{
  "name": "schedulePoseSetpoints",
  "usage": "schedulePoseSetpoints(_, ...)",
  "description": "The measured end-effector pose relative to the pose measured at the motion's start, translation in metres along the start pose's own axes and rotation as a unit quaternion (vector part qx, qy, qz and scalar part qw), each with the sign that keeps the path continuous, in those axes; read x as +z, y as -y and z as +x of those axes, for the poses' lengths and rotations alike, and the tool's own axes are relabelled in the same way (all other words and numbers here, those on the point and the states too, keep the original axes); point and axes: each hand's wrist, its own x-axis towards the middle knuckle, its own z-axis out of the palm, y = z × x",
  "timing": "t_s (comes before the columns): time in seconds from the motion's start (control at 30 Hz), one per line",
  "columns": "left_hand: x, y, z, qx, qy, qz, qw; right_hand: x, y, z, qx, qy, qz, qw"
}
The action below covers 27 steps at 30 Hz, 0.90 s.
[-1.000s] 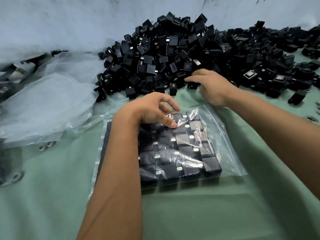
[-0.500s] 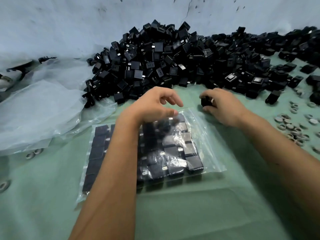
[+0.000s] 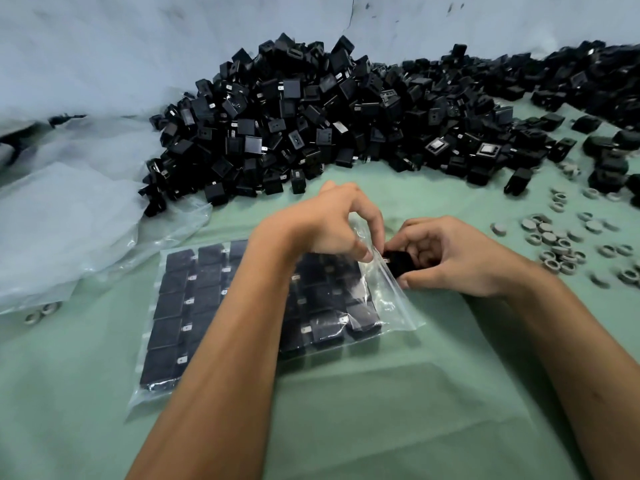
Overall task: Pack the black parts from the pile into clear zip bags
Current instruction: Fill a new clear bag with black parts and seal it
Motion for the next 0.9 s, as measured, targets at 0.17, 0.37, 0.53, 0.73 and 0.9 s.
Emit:
schedulePoseSetpoints(0.17,-0.005,0.001,-0.002,0.010,-0.005,0.003,1.000,0.005,0.008,-0.003,0.002,0.049,0.051,0.997)
schedulePoseSetpoints(0.37,-0.007,0.000,-0.003,0.016,-0.005,0.004,1.000,0.001,0.010,-0.009,0.019,0.133,0.089,0.987)
schedulePoseSetpoints(0.53,-0.007,-0.004,-0.003,0.014,0.036,0.019,0.999,-0.002,0.006,-0.011,0.022,0.159,0.102,0.982)
schedulePoseSetpoints(0.73,-0.005,-0.008,-0.001,0.026,0.058,0.016,0.998,-0.004,0.002,-0.010,-0.001,0.193,0.120,0.974)
schedulePoseSetpoints(0.9,-0.004,-0.008,0.001,0.023,0.064,0.002,0.998,-0.002,0.004,-0.008,-0.004,0.174,0.114,0.978)
